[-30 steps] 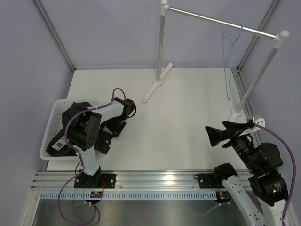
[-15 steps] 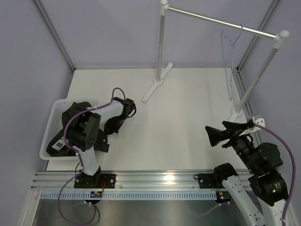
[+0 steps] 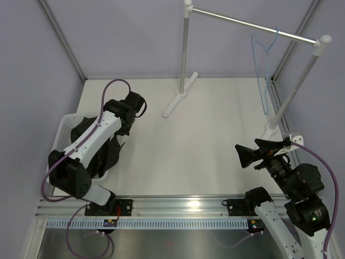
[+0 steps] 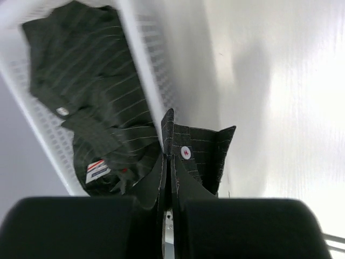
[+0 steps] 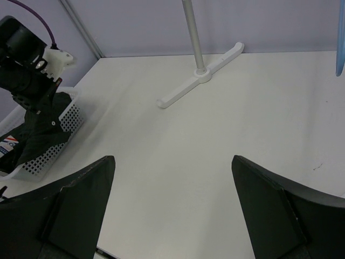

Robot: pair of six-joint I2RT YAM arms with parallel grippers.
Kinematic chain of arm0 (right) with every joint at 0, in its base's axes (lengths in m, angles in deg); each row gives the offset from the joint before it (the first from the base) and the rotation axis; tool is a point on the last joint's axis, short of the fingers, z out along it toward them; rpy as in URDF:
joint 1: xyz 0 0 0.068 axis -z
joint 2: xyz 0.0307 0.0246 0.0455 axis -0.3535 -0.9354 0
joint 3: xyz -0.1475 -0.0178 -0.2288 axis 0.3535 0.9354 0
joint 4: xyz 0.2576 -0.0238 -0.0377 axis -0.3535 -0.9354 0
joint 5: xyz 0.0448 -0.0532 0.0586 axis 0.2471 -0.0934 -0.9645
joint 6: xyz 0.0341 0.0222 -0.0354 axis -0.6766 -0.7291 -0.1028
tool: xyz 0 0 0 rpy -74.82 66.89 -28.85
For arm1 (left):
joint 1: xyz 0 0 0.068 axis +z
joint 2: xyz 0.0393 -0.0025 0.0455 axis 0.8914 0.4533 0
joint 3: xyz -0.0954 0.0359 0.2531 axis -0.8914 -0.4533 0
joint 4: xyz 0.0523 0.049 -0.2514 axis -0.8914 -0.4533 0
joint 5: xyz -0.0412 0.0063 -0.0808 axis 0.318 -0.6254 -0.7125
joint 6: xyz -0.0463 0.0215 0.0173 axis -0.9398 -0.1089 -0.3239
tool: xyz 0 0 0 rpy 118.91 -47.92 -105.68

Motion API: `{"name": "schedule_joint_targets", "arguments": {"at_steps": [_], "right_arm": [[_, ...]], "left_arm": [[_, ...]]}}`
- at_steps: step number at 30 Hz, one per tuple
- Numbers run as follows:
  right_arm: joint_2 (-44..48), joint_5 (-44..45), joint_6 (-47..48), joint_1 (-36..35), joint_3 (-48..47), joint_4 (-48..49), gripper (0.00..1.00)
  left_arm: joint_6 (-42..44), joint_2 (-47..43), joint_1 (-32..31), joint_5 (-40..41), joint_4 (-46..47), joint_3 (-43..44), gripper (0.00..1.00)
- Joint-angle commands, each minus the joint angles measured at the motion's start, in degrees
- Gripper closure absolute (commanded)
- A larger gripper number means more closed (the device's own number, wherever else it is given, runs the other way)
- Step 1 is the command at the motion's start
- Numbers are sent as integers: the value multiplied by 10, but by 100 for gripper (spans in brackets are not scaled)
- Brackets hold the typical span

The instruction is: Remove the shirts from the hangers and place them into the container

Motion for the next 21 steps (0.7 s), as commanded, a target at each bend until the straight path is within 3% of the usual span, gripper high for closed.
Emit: {"name": "schedule_joint_targets", "arguments": {"at_steps": [1,5,10,15,21], "right_arm": [[-4,-7,1,-8,-2,16,0],[-4,-10,2,-8,-4,15,1],[-2,-13,1,-7,-6,15,1],[5,-13,1,-8,-6,15,1],[18,-13,4,-8,-3,14,1]], "left_arm": [[-12,-31,31,58,-22,22,100],[-56,-53,84,169,-7,7,100],[-105,-83,155,219,60,-46,100],[-114,-136,239,187,155,-113,100],[-137,-140,313,145,240,-176,99]]}}
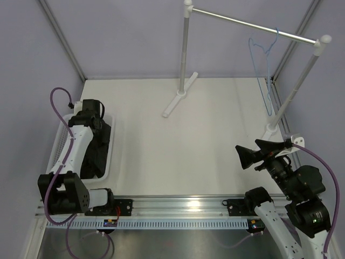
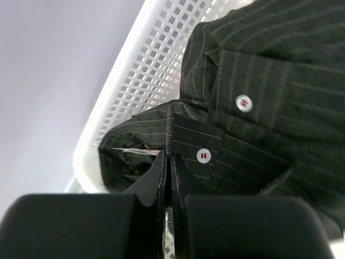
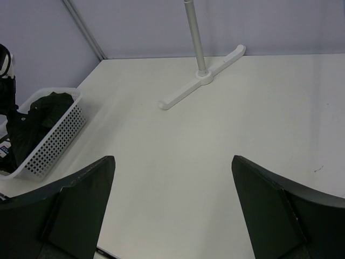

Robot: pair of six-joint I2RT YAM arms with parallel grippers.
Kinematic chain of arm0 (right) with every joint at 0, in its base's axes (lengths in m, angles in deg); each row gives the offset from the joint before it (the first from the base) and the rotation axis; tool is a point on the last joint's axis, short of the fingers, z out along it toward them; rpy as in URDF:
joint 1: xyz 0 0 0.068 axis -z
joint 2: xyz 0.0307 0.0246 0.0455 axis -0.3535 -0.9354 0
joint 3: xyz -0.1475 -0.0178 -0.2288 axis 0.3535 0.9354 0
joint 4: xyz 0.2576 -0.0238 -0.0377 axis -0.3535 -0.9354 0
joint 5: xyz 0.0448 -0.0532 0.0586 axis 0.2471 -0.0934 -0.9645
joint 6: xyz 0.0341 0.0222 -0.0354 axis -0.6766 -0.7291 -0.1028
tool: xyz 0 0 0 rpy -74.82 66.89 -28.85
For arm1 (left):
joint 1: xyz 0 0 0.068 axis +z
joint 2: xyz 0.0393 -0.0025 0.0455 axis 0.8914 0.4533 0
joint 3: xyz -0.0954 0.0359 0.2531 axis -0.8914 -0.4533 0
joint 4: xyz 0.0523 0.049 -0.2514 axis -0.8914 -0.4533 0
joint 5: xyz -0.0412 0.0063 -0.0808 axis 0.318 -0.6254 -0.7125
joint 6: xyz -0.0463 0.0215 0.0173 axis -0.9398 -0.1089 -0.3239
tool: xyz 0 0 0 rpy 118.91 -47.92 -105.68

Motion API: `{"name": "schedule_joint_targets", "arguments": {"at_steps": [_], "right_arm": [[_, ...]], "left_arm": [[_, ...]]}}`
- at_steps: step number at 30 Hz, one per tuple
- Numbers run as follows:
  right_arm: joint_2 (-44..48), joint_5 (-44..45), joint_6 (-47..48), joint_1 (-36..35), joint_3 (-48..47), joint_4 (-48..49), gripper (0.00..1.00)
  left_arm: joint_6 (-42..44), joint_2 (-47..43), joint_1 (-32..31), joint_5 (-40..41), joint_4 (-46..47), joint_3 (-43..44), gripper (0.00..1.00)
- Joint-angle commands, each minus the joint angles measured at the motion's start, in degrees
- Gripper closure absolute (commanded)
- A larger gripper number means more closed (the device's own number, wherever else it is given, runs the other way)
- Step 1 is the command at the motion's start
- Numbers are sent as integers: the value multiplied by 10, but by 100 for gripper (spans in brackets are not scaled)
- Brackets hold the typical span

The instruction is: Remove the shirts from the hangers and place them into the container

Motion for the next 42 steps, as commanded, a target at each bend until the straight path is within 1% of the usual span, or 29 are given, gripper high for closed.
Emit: {"name": "schedule_joint_targets", "arguments": {"at_steps": [1,4,5,7,10,11,12,15,18,19,21,22,27,30,33,34,36,37,40,42], "right_arm": [[14,-9,4,-7,-2,14,0],[18,-7,3,-8,-2,12,0],[20,-7,5,-8,-2,12,1],[20,-5,5,-8,-3,11,0],[22,-5,4,-8,-4,10,1],[22,-4,4,-8,-4,8,1],[24,-3,5,-7,-4,8,0],[26,-1,6,-8,-6,4,1],[25,-1,6,-7,-7,3,1],[24,-2,5,-8,-9,3,1],[17,-4,5,-8,-12,1,0],[17,-5,4,-8,-14,1,1],[4,-7,2,-8,-29,-6,0],[-3,-8,1,-8,-35,-8,1],[-14,-5,2,-8,-49,-17,1],[-17,-4,2,-8,-57,-19,1],[-24,3,4,-8,-72,-26,0],[-26,6,4,-7,-76,-27,0],[-31,21,14,-8,-98,-42,1],[-36,35,19,-8,-119,-53,0]], "left_arm": [[-39,-7,42,-35,93,-30,99],[-46,-4,87,-74,131,-67,95],[-49,8,98,-100,133,-71,91],[-55,23,113,-112,137,-72,87],[-62,38,130,-135,141,-74,77],[-63,37,135,-142,142,-74,70],[-64,34,141,-146,142,-74,54],[-60,5,141,-153,140,-70,22],[-60,-42,141,-158,139,-66,13],[-60,-55,141,-156,138,-63,7],[-61,-80,141,-158,138,-59,1],[-62,-105,141,-160,137,-57,1],[-70,-169,141,-143,123,-45,1],[-67,-211,141,-153,117,-33,1],[-54,-251,141,-198,105,-8,1],[-48,-262,141,-233,101,-3,1],[-43,-297,137,-263,83,9,1],[-39,-313,133,-301,81,8,1],[-19,-372,105,-351,78,6,1],[8,-413,72,-377,67,7,1]]}}
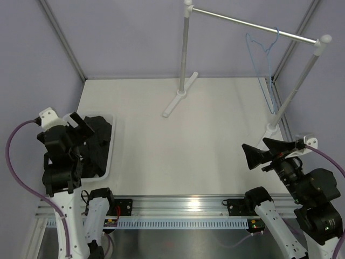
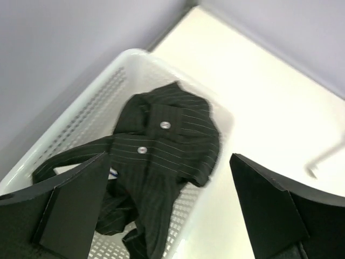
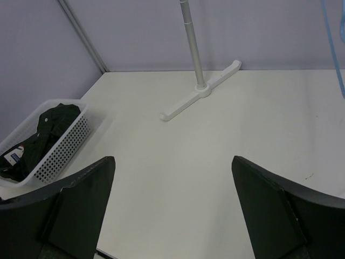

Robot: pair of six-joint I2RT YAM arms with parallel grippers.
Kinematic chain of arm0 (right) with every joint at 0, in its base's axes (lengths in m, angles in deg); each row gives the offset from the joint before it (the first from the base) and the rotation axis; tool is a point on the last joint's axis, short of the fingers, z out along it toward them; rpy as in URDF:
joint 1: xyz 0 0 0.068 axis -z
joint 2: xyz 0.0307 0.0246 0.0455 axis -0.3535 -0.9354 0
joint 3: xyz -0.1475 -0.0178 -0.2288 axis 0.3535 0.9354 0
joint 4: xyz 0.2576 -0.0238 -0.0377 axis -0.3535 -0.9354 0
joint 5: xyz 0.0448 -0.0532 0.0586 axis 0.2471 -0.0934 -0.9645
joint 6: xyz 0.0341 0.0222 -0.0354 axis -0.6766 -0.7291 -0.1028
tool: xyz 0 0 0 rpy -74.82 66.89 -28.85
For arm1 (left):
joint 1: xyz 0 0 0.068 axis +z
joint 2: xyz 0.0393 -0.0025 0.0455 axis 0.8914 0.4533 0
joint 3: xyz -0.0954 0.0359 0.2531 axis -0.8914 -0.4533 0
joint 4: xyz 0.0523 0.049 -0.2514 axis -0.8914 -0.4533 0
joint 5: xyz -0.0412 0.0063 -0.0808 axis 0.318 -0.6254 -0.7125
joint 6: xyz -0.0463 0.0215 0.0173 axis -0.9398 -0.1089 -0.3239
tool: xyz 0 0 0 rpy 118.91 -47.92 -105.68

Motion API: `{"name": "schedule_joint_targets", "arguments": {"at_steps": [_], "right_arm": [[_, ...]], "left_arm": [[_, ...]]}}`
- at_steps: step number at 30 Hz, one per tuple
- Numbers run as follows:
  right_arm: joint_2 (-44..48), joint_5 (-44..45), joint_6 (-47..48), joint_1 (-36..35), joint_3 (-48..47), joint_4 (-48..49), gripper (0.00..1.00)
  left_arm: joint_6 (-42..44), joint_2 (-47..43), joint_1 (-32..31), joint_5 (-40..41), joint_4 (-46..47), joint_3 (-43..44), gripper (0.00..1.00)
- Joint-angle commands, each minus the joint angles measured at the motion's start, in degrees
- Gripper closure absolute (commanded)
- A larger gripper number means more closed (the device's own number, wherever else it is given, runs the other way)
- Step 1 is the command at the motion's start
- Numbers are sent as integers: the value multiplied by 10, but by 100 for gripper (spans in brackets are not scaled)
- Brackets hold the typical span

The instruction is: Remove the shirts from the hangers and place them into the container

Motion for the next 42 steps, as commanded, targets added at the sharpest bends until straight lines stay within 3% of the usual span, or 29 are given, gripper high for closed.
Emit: {"name": "schedule_joint_targets", "arguments": {"at_steps": [1,7,14,17,28,42], "right_arm": [[-13,26,18,-8,-45,-25,1],[-9,67,32,-7,-75,-57,1],[14,110,52,-7,-85,-85,1],[29,115,55,-7,-84,-96,1],[108,115,57,-8,-40,-78,1],[110,123,71,-8,-27,-48,0]], "left_arm": [[44,-58,-40,-92,-13,23,1],[76,-156,-99,-134,-69,44,1],[105,-223,-175,-95,-126,82,1],[104,-248,-182,-60,-143,92,1],[91,-279,-194,-57,-158,63,1],[82,-286,-204,-53,-165,48,1]]}}
